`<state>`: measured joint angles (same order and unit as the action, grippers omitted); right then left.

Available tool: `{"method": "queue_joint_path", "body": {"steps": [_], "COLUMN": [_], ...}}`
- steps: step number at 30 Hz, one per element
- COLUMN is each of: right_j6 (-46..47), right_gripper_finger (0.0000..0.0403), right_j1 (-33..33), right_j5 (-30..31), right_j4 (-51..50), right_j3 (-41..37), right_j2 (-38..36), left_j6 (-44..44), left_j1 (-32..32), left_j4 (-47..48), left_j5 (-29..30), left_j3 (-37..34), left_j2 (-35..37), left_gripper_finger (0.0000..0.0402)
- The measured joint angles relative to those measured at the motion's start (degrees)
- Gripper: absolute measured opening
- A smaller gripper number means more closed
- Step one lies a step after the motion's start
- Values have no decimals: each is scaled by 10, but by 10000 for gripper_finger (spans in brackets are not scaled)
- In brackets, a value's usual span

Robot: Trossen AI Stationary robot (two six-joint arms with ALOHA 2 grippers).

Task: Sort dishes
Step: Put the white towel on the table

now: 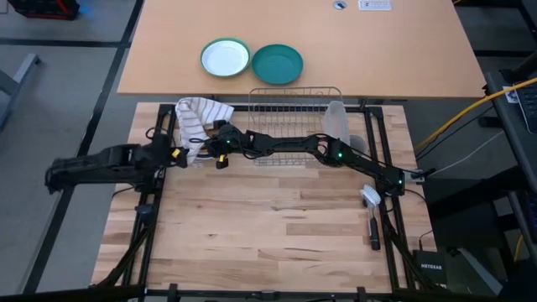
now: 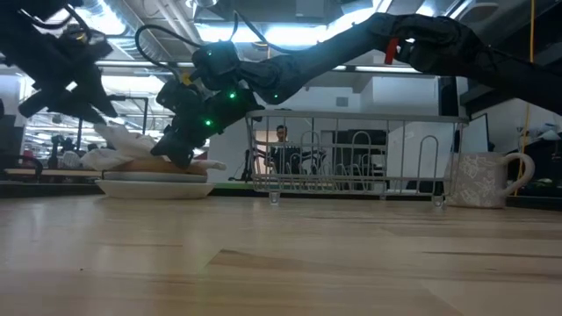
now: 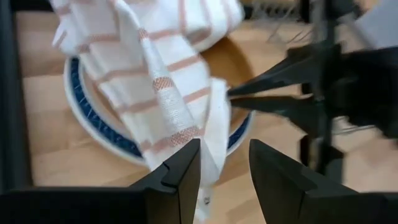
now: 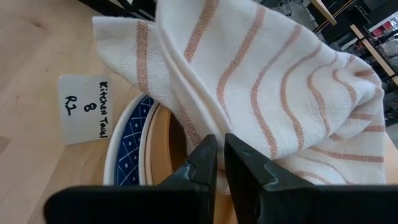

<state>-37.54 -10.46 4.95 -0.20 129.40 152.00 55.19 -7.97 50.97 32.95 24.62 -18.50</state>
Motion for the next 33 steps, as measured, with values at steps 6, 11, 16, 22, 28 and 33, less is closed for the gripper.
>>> {"method": "queue_joint_path", "body": {"steps": [6,11,16,22,28,33], "right_j6": [0,-1,-1,-1,-1,-1], "right_gripper_finger": [37,37,37,37,37,37], "right_j1": [0,0,0,0,0,0], "right_j5": [0,0,0,0,0,0], "right_j4": [1,1,1,1,1,1], "right_j3": [0,0,0,0,0,0], "right_j2": [0,0,0,0,0,0], "left_j6": [17,-10,-49,-25,132,184], "left_j1": [0,0,0,-7,-24,-32], "left_j4": [-22,-83,-80,-47,73,78], "left_j5": [19,56,154,172,156,121], "left_j3": [0,9,42,45,45,40], "left_j2": [-61,-66,-64,-68,-81,-83], "left_gripper_finger": [127,127,127,127,127,127]}}
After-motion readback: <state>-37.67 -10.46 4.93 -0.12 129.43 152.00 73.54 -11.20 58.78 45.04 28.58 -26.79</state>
